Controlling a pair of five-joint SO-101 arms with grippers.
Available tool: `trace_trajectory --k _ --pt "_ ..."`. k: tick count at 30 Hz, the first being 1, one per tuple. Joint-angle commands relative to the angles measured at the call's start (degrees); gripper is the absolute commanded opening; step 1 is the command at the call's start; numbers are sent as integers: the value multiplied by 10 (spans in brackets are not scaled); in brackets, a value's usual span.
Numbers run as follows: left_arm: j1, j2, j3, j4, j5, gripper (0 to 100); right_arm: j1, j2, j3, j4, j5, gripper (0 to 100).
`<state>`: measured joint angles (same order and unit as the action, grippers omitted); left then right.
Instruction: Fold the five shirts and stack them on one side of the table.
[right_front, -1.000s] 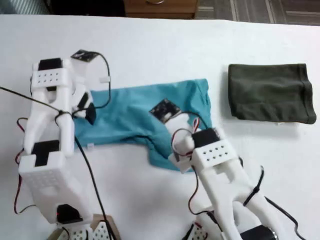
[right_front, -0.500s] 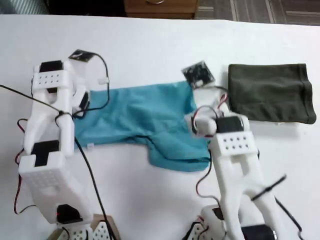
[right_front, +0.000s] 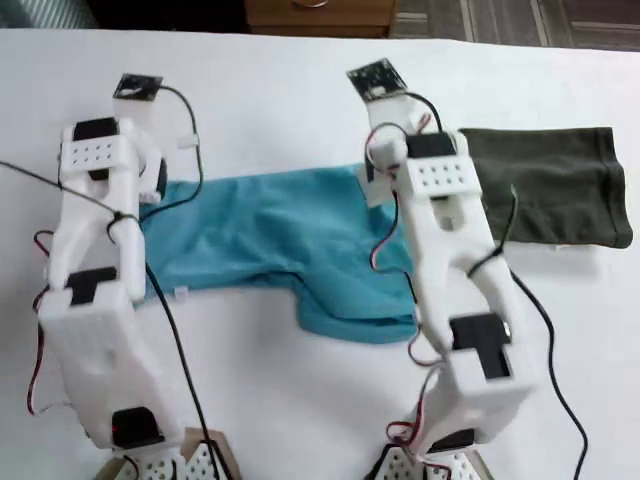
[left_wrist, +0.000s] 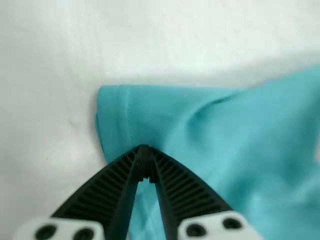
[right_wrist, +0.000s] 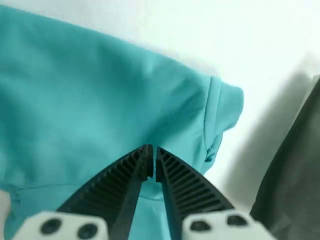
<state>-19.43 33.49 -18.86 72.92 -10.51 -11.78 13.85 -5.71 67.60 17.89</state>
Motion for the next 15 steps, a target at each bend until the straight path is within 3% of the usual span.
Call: trace_trajectory --k 1,15 --pt "-33 65 -103 12 33 25 7 46 -85 15 -4 20" --pt "-64 318 -512 165 32 25 25 265 -265 14 -4 20"
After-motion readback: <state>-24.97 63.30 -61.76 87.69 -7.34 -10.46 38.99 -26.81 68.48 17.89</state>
